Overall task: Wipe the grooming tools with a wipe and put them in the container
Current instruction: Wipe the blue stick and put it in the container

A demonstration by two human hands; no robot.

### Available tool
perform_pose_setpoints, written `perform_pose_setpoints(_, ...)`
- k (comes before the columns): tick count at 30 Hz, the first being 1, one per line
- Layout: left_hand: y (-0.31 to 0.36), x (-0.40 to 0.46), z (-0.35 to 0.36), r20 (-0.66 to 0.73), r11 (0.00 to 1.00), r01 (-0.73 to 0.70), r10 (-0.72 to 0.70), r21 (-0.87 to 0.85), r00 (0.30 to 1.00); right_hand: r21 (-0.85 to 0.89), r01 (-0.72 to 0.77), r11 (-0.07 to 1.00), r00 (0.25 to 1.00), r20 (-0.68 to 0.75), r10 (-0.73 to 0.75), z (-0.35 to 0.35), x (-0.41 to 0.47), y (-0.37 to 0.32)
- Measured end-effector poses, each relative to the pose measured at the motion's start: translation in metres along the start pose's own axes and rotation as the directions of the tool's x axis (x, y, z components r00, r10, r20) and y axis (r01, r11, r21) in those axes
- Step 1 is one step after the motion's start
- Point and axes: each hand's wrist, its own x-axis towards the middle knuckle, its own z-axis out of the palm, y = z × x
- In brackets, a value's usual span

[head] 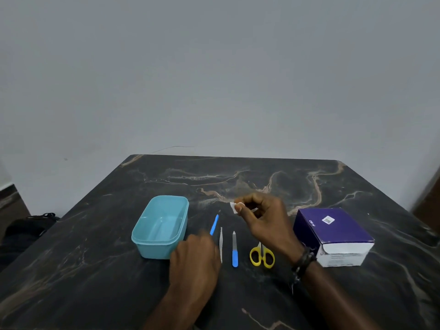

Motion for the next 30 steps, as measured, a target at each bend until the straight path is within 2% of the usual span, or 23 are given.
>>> perform_pose_setpoints(3,0.004,0.008,-0.005,-0.192,0.976,-0.106,0.07,-0.188,0.979,0.11,-0.031,0.993,0.993,-0.112,0.044,0.005,-0.003,0.002)
perform_pose_setpoints(5,0.006,0.018,-0.002,-0.295,0.91,-0.217,0.112,-0.353,0.949,0.229,-0.06,0.972,0.978,-0.181,0.103,0.006,-0.003,0.002)
perform_pose_setpoints(7,0.008,0.032,0.002,-0.34,0.839,-0.316,0.169,-0.443,0.925,0.335,-0.092,0.938,0.959,-0.225,0.174,0.006,-0.004,0.001)
perform_pose_setpoints(10,0.012,0.049,0.008,-0.326,0.678,-0.413,0.261,-0.608,0.909,0.428,-0.107,0.897,0.934,-0.265,0.238,0.005,-0.005,-0.002)
perform_pose_setpoints(13,0.014,0.055,0.016,-0.239,0.508,-0.338,0.251,-0.792,0.938,0.533,-0.144,0.834,0.915,-0.25,0.317,0.001,-0.004,-0.002)
perform_pose_setpoints(15,0.014,0.053,0.021,-0.211,0.452,-0.295,0.227,-0.842,0.951,0.605,-0.179,0.776,0.904,-0.21,0.372,-0.002,-0.003,-0.002)
perform_pose_setpoints(19,0.012,0.047,0.033,-0.215,0.457,-0.319,0.264,-0.83,0.94,0.744,-0.161,0.649,0.911,-0.141,0.387,-0.005,-0.001,-0.001)
perform_pose_setpoints(24,0.008,0.045,0.038,-0.251,0.502,-0.37,0.29,-0.782,0.924,0.742,-0.139,0.656,0.939,-0.112,0.326,-0.006,-0.001,-0.002)
perform_pose_setpoints(28,0.006,0.046,0.037,-0.289,0.501,-0.406,0.296,-0.764,0.91,0.78,-0.199,0.593,0.947,-0.004,0.323,-0.011,-0.001,-0.004)
perform_pose_setpoints(30,0.004,0.046,0.038,-0.3,0.5,-0.415,0.298,-0.76,0.906,0.782,-0.199,0.591,0.949,0.003,0.315,-0.013,-0.001,-0.005)
